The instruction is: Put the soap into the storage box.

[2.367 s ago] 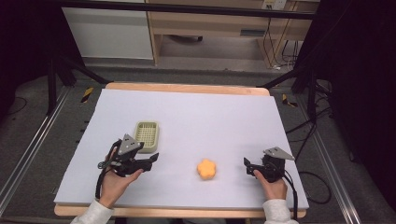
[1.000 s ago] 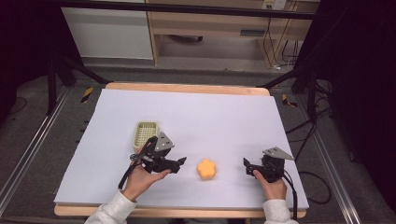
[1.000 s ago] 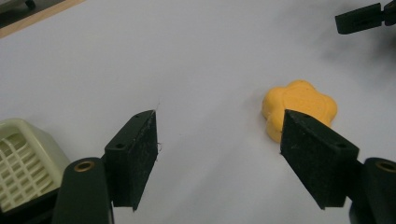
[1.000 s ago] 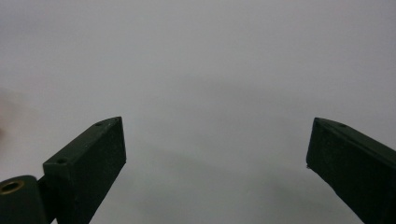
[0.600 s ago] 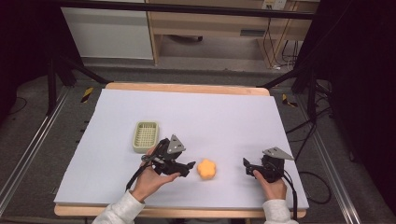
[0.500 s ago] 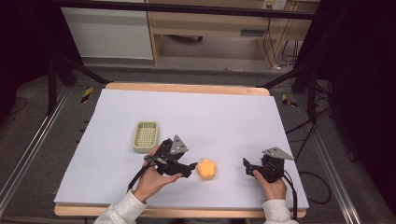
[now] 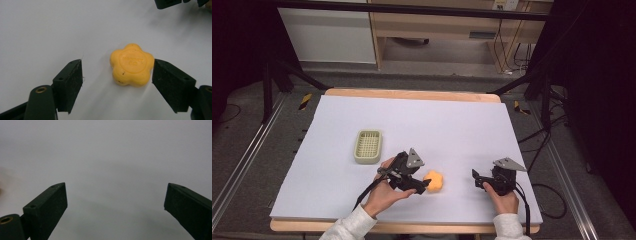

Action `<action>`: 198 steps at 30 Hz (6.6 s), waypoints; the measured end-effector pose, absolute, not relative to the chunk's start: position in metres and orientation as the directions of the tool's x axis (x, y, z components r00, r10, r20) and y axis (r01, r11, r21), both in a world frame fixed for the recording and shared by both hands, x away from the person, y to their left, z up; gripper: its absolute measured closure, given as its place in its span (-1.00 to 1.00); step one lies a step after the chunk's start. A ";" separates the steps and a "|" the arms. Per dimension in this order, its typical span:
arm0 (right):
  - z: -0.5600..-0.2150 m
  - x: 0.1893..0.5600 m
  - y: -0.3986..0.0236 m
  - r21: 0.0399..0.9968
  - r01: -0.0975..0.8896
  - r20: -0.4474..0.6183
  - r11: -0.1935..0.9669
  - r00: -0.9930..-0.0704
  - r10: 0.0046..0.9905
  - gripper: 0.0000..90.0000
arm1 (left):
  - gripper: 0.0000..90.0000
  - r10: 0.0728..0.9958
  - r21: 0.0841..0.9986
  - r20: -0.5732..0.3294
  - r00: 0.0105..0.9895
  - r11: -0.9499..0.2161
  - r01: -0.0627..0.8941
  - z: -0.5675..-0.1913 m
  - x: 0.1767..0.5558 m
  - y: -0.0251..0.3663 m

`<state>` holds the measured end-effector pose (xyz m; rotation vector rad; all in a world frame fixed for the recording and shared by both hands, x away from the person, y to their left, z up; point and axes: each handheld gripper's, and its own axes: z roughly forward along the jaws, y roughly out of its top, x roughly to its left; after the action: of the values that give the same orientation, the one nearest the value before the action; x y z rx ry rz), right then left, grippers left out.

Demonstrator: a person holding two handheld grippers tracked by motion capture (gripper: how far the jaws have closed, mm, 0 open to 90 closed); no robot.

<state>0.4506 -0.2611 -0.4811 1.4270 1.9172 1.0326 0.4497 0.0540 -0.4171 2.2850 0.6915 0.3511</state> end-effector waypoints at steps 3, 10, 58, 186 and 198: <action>-0.481 0.451 -0.261 0.824 0.547 0.028 0.149 -0.301 0.953 -0.89 | -0.47 0.565 0.696 0.051 0.823 -0.612 0.377 -0.420 0.450 0.049; -0.481 0.451 -0.261 0.823 0.549 0.032 0.146 -0.301 0.953 -0.89 | -0.48 0.549 0.678 0.055 0.834 -0.634 0.372 -0.424 0.450 0.039; -0.481 0.451 -0.262 0.825 0.546 0.033 0.146 -0.304 0.952 -0.89 | -0.52 0.482 0.525 0.098 0.871 -0.768 0.366 -0.454 0.464 -0.002; -0.481 0.445 -0.255 0.826 0.534 0.006 0.178 -0.323 0.946 -0.89 | -0.45 0.739 0.638 0.063 0.670 -0.546 0.543 -0.386 0.495 0.153; -0.480 0.445 -0.255 0.827 0.534 0.006 0.177 -0.322 0.947 -0.89 | -0.45 0.779 0.648 0.057 0.625 -0.505 0.570 -0.383 0.507 0.171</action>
<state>0.4454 -0.2550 -0.4803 1.3896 1.9344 1.0286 0.5066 0.1707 -0.3833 2.2558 1.0529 0.4609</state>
